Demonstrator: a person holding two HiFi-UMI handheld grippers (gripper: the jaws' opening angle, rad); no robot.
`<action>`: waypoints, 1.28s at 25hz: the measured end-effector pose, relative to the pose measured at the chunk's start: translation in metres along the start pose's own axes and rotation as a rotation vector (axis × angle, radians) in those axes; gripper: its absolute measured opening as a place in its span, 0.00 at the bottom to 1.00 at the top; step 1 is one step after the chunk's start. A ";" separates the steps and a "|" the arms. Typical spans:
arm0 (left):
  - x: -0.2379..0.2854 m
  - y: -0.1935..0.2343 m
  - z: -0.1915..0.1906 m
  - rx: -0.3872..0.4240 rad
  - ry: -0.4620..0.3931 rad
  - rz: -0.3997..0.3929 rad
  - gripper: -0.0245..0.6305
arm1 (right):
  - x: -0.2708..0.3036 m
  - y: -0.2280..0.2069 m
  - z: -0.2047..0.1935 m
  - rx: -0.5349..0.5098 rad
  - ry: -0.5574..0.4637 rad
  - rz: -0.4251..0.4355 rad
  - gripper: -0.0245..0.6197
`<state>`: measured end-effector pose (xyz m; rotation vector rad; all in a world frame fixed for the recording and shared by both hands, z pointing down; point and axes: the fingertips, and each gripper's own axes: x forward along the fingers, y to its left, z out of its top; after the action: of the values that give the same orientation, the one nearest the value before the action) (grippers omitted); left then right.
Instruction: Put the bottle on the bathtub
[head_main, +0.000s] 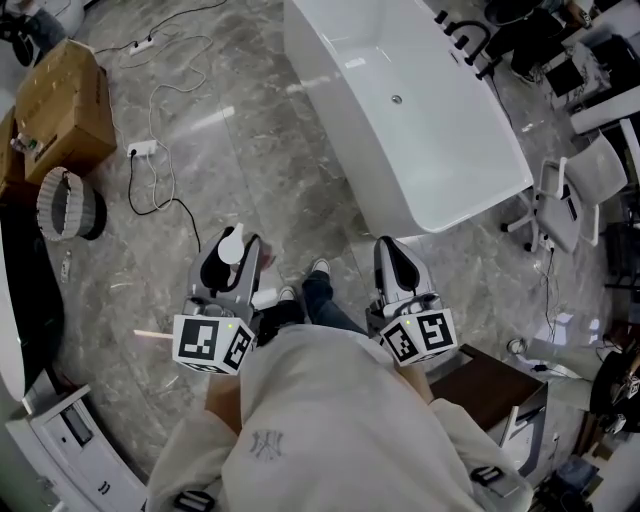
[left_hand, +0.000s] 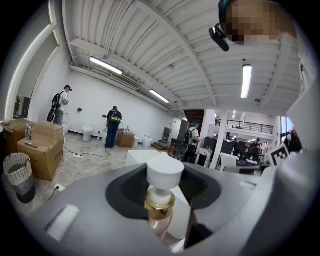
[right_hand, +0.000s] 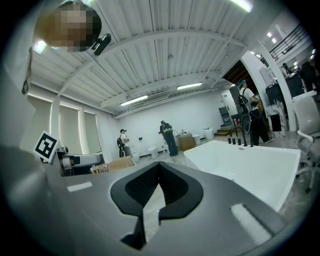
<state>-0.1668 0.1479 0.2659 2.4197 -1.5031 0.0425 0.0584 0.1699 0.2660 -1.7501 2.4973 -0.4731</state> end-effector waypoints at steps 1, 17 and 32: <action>0.007 -0.001 0.003 0.005 -0.006 0.007 0.37 | 0.005 -0.007 0.003 -0.003 0.001 0.006 0.04; 0.087 -0.018 0.034 -0.002 -0.075 0.066 0.37 | 0.036 -0.078 0.029 0.002 -0.001 0.052 0.04; 0.146 0.012 0.039 -0.025 -0.037 0.034 0.37 | 0.081 -0.102 0.031 0.025 0.021 -0.016 0.04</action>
<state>-0.1155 0.0053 0.2572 2.3880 -1.5515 -0.0133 0.1290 0.0562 0.2756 -1.7668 2.4819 -0.5233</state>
